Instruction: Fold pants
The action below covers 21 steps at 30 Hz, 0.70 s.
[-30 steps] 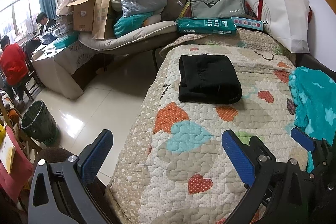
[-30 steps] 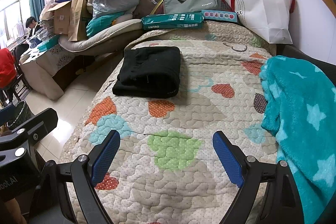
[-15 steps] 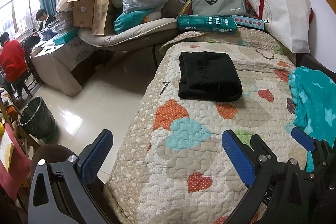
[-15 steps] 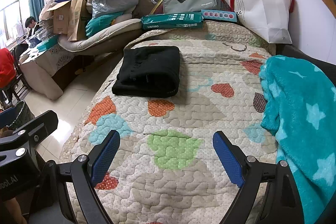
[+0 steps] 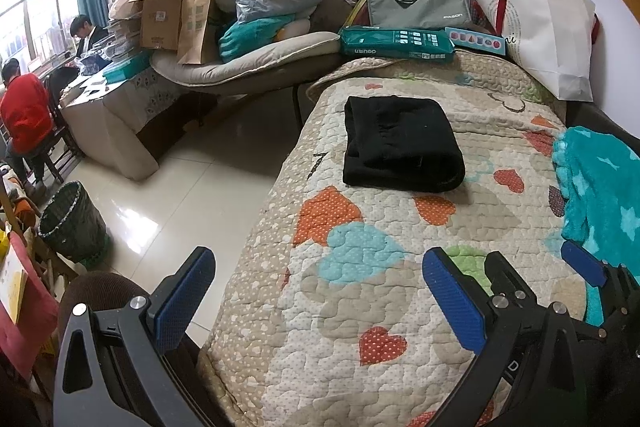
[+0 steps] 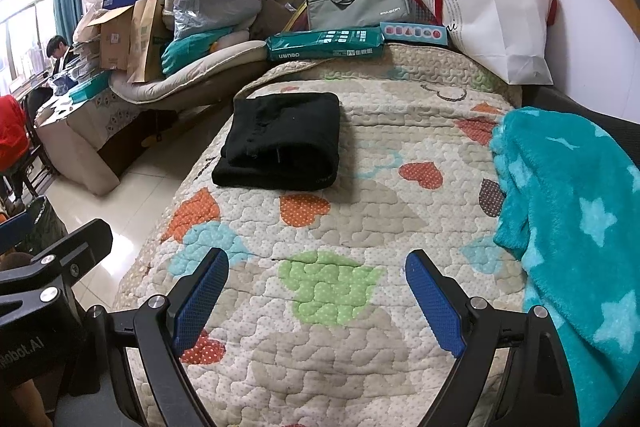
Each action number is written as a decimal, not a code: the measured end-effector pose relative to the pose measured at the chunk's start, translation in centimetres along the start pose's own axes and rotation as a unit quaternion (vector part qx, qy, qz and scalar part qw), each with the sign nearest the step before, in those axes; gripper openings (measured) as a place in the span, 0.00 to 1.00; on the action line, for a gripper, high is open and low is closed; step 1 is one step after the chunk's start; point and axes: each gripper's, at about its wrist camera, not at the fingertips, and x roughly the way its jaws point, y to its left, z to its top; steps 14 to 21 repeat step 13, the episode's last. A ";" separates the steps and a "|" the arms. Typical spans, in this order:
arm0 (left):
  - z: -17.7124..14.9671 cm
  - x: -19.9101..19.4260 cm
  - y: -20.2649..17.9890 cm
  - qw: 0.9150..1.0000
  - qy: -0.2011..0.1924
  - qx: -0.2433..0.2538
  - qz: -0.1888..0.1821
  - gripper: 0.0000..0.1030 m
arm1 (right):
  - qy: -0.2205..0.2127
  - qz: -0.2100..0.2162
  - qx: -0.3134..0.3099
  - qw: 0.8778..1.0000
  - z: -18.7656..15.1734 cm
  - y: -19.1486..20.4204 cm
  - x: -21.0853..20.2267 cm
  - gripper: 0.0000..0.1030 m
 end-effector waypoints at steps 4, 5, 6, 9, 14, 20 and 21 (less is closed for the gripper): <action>0.0 0.0 0.1 1.000 0.003 -0.002 0.000 1.00 | -0.002 0.000 -0.002 1.000 0.0 0.3 -0.2 0.91; -0.1 0.0 0.1 1.000 0.003 -0.003 0.000 1.00 | -0.003 -0.001 -0.003 1.000 0.0 0.3 -0.2 0.91; -0.1 0.0 0.1 1.000 0.003 -0.002 0.001 1.00 | -0.004 -0.001 -0.003 1.000 0.0 0.3 -0.2 0.91; 0.0 0.1 0.1 1.000 0.003 -0.002 0.001 1.00 | -0.005 0.000 -0.001 1.000 0.0 0.3 -0.3 0.91; 0.0 0.3 0.3 1.000 0.011 -0.008 -0.001 1.00 | -0.004 0.000 -0.002 1.000 0.0 0.3 -0.3 0.91; 0.0 0.3 0.3 1.000 0.011 -0.008 -0.001 1.00 | -0.004 0.000 -0.002 1.000 0.0 0.3 -0.3 0.91; 0.0 0.3 0.3 1.000 0.011 -0.008 -0.001 1.00 | -0.004 0.000 -0.002 1.000 0.0 0.3 -0.3 0.91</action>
